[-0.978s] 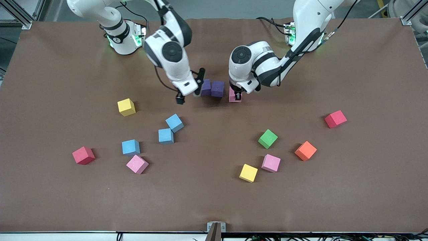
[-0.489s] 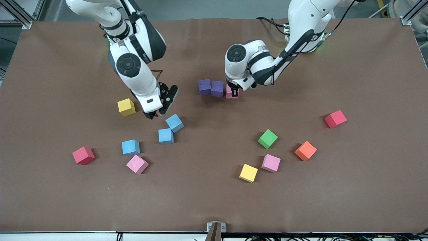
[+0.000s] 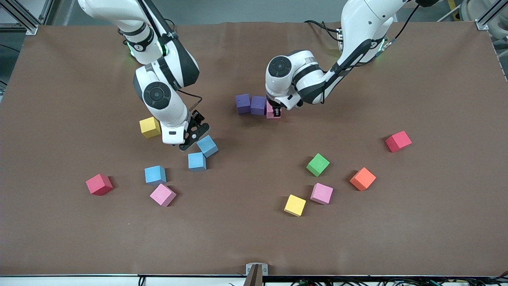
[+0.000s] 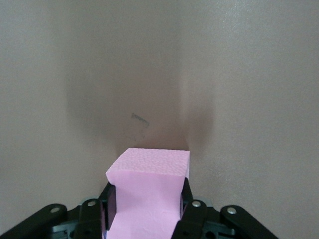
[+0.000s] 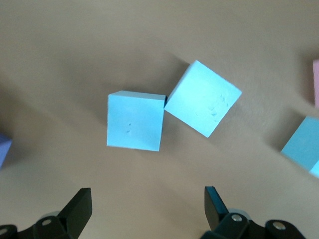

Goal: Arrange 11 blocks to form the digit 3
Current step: 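Place the pink block beside the purple blocks while the right gripper grasps blue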

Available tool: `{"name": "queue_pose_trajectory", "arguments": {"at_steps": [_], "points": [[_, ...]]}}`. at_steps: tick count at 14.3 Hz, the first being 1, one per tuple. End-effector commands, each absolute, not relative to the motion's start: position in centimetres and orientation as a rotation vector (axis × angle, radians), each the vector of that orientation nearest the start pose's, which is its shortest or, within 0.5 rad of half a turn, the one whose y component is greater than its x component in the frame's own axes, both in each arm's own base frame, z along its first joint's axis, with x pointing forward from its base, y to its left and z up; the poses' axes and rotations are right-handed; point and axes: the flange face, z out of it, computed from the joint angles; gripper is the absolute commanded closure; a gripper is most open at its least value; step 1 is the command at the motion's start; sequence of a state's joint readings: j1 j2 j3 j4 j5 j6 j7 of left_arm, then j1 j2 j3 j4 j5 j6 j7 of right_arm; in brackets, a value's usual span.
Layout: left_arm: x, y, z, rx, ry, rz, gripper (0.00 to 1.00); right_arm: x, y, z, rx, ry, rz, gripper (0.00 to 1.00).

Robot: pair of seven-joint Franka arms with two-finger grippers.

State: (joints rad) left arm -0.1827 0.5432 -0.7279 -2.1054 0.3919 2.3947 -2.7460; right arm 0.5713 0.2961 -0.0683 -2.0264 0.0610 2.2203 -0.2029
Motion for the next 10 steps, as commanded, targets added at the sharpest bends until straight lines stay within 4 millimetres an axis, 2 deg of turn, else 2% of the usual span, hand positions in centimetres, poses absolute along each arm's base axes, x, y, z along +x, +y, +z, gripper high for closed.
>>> {"name": "queue_pose_trajectory", "arguments": {"at_steps": [1, 6, 8, 10], "points": [[34.1, -46.0, 20.9, 2.162, 2.412, -0.132, 0.80, 50.6, 29.8, 27.1, -2.997, -0.817, 0.182, 0.01], [33.3, -46.2, 20.3, 2.145, 2.454, -0.130, 0.80, 49.7, 32.2, 23.4, -2.986, -0.885, 0.138, 0.00], [33.3, -46.3, 20.4, 2.138, 2.457, -0.132, 0.80, 49.5, 32.5, 22.5, -2.983, -0.902, 0.141, 0.00], [33.2, -46.4, 20.4, 2.136, 2.463, -0.138, 0.80, 49.8, 32.6, 22.5, -2.956, -0.988, 0.101, 0.00]]}}
